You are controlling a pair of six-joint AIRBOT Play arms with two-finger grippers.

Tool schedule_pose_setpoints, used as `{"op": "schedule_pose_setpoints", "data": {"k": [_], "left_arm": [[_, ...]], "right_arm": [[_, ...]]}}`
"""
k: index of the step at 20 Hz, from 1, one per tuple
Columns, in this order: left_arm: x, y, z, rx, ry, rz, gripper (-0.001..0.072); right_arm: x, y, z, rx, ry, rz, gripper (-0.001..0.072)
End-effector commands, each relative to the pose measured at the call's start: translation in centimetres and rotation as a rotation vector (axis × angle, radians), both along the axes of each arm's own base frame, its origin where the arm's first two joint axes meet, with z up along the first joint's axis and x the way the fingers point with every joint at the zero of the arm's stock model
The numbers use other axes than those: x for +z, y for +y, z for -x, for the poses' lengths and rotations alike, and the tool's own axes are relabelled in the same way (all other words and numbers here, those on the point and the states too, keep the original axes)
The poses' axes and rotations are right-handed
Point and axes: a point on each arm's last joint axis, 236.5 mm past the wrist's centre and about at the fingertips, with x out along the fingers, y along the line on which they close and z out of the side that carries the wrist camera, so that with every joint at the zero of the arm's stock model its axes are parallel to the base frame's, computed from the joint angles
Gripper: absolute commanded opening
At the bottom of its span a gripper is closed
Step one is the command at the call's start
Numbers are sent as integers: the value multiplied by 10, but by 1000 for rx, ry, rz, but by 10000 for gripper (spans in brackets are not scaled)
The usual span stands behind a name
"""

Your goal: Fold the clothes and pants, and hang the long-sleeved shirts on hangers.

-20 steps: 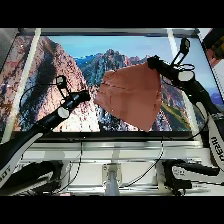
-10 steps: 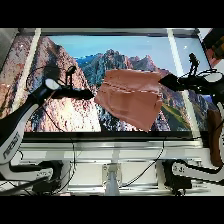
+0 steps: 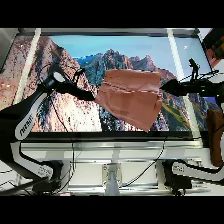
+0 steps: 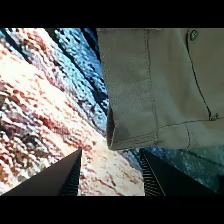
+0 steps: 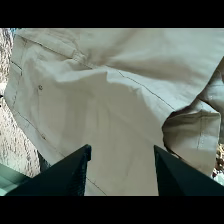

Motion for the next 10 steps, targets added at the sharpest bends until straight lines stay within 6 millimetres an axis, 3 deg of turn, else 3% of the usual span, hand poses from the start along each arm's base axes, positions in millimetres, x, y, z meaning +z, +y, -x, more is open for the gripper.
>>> {"op": "schedule_pose_setpoints", "data": {"k": [1,3,5,10], "left_arm": [[-6,-4,-7,-66,-74,-19,435],[-7,-11,-14,-69,-116,-28,435],[-8,-23,-13,-109,-152,-35,435],[-23,-43,-11,-131,-165,-46,434]], "right_arm": [[0,1,4,10,12,-5,445],[0,2,6,19,17,-7,429],[2,1,6,25,8,4,308],[13,4,10,44,-15,12,307]]}}
